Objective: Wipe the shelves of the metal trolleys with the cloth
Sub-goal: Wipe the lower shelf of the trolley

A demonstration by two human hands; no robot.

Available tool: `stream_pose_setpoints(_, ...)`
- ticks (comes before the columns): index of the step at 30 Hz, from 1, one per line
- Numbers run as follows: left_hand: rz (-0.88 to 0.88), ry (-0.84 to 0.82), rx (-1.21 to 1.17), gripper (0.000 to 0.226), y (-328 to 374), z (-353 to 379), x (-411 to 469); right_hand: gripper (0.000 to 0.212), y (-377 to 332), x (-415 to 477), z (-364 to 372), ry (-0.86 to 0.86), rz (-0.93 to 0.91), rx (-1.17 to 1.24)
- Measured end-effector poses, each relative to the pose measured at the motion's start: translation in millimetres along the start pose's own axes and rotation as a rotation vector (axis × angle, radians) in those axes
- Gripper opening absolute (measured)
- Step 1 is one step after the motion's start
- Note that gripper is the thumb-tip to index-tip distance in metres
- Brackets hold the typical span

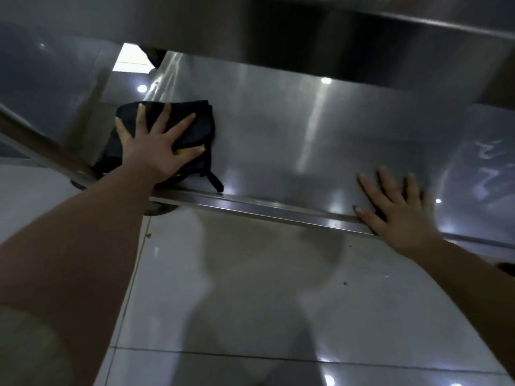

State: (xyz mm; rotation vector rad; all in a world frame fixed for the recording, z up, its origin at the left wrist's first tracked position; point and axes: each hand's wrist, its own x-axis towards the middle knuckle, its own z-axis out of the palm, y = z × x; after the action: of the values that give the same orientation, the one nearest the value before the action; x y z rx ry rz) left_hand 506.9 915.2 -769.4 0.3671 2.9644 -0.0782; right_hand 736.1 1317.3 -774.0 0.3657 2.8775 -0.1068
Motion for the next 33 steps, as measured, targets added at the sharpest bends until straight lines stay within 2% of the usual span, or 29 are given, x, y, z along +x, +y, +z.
stream_pose_setpoints(5, 0.028, -0.004, -0.019, 0.080, 61.2, 0.3, 3.0, 0.074, 5.5, 4.3, 6.3, 0.007, 0.025, -0.051)
stream_pose_setpoints(11, 0.229, -0.040, -0.009, 0.078, 248.1, -6.5, -5.4, 0.076, 10.4, 4.3, 6.6, 0.019, 0.009, -0.007)
stream_pose_setpoints(14, 0.363, -0.037, 0.011, 0.077, 294.5, -3.5, -24.9, 0.081, 17.5, 4.0, 7.7, 0.036, 0.017, 0.029)
stream_pose_setpoints(17, 0.324, -0.031, -0.023, 0.080, 265.9, -4.7, -13.1, 0.081, 19.0, 2.4, 7.0, 0.052, 0.010, 0.056)
stream_pose_setpoints(23, -0.088, -0.080, -0.098, 0.082, 123.6, -10.8, 13.6, 0.078, 13.6, 4.4, 9.5, 0.061, 0.007, 0.047)
stream_pose_setpoints(26, -0.241, -0.064, -0.151, 0.082, 97.9, -9.0, -0.2, 0.077, 7.9, 4.4, 10.7, 0.057, 0.010, 0.034)
stream_pose_setpoints(29, -0.223, -0.059, -0.137, 0.081, 119.4, -7.0, -12.7, 0.078, 6.8, 5.8, 10.6, 0.033, 0.007, 0.006)
stream_pose_setpoints(31, -0.124, -0.057, -0.080, 0.081, 154.4, -3.6, -23.0, 0.077, 7.2, 6.0, 11.0, 0.032, 0.013, 0.016)
stream_pose_setpoints(33, 0.003, -0.060, -0.059, 0.082, 203.6, -0.9, -33.0, 0.071, 9.1, 6.6, 9.0, 0.082, 0.042, 0.130)
